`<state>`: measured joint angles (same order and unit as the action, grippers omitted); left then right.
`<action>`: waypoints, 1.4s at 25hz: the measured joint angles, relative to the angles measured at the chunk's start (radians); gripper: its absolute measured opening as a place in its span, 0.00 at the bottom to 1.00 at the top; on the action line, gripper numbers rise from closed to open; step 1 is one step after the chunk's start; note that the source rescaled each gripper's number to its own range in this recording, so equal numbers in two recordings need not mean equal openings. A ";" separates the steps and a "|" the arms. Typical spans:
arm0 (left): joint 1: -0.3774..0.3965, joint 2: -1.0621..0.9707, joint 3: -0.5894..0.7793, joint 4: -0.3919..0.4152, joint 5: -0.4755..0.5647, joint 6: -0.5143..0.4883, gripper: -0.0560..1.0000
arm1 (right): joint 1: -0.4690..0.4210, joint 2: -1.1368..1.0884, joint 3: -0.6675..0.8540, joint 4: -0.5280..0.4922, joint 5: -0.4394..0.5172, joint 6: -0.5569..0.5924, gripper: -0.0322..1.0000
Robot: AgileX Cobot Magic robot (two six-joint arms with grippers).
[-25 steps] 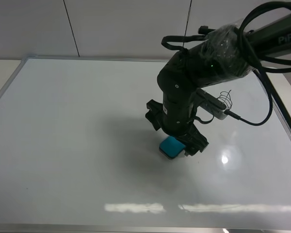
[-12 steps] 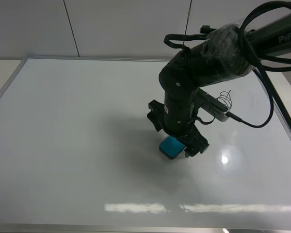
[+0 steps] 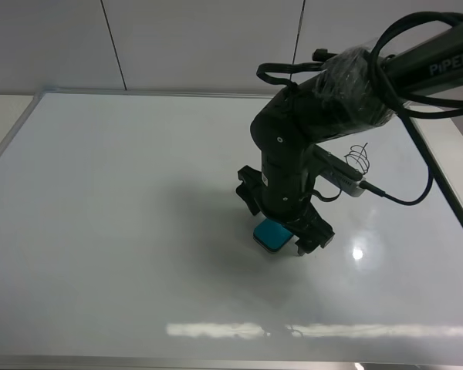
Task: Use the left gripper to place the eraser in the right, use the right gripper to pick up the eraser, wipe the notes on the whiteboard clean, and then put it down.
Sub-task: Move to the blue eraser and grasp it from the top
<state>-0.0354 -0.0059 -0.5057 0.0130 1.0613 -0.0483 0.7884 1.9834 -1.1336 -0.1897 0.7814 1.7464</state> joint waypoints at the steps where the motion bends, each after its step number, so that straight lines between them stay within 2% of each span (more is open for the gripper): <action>1: 0.000 0.000 0.000 0.000 0.000 0.000 1.00 | 0.000 0.000 0.000 0.000 0.000 -0.001 0.92; 9: 0.000 0.000 0.000 0.000 0.000 0.000 1.00 | 0.000 0.000 0.000 0.000 -0.003 -0.014 0.91; 11: 0.000 0.000 0.000 0.000 0.000 0.000 1.00 | 0.000 0.000 0.000 0.001 -0.003 -0.017 0.88; 13: 0.000 0.000 0.000 0.000 0.000 0.000 1.00 | 0.000 0.000 0.000 0.012 -0.004 -0.024 0.79; 14: 0.000 0.000 0.000 0.000 0.000 0.000 1.00 | 0.000 0.000 0.000 0.016 -0.004 -0.027 0.70; 16: 0.000 0.000 0.000 0.000 0.000 0.000 1.00 | -0.002 0.000 0.000 0.036 -0.004 -0.043 0.44; 17: 0.000 0.000 0.000 0.000 0.000 -0.001 1.00 | -0.005 0.000 0.000 0.048 -0.004 -0.052 0.21; 18: 0.000 0.000 0.000 0.000 0.000 -0.001 1.00 | -0.007 0.000 0.000 0.061 -0.005 -0.056 0.03; 35: 0.000 0.000 0.000 0.000 0.000 0.000 1.00 | -0.013 0.000 0.000 0.078 -0.005 -0.071 0.05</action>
<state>-0.0354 -0.0059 -0.5057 0.0130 1.0613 -0.0482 0.7752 1.9834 -1.1336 -0.1122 0.7768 1.6752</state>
